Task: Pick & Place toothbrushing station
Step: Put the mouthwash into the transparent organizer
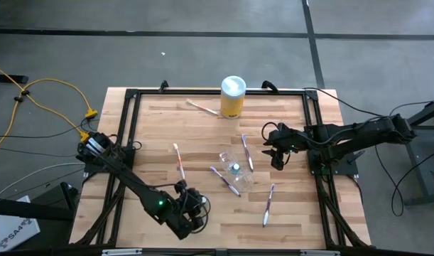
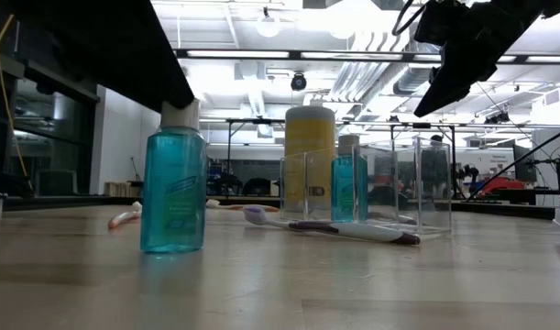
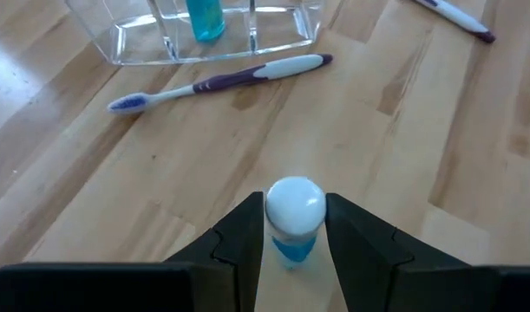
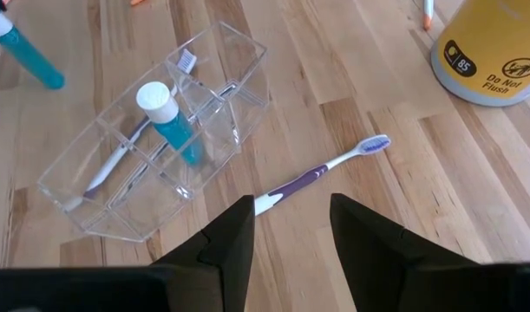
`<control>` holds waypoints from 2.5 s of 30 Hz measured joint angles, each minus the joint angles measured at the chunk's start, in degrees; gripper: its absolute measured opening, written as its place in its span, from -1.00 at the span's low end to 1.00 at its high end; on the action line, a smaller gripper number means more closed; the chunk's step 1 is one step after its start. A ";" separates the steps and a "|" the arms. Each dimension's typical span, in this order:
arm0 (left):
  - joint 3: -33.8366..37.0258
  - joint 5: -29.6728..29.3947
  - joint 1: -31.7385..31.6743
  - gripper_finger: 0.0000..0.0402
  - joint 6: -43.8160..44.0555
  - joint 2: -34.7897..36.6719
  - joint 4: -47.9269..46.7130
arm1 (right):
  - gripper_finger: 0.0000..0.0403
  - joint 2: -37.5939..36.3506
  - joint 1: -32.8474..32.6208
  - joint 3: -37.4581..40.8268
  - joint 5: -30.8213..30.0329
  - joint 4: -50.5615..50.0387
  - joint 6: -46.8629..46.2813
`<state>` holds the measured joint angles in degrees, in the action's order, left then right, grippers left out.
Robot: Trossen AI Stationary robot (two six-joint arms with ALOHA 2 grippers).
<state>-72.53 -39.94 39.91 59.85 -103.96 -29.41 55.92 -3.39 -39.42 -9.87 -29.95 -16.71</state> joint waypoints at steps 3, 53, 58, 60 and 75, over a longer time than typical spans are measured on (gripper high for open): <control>0.00 1.91 -0.90 -0.40 -0.08 0.00 -0.32 | -0.28 0.00 0.00 0.00 0.00 -0.25 0.00; 0.00 7.92 -4.38 -0.56 -3.94 -0.68 0.51 | -0.28 0.00 0.01 0.00 0.02 -2.54 -1.04; 0.04 7.45 -4.40 -0.56 -5.39 -0.54 1.49 | -0.28 -0.01 0.01 0.00 0.02 -2.57 -1.22; 0.04 7.35 -4.57 -0.56 -5.41 -0.31 1.57 | -0.28 0.00 0.01 0.00 0.02 -2.60 -1.22; 0.02 5.29 -4.86 -0.56 -8.30 2.55 2.43 | -0.28 -0.02 0.01 0.00 0.02 -2.66 -1.22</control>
<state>-72.51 -34.65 35.05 51.55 -101.41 -26.98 55.90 -3.38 -39.42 -9.85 -32.62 -17.93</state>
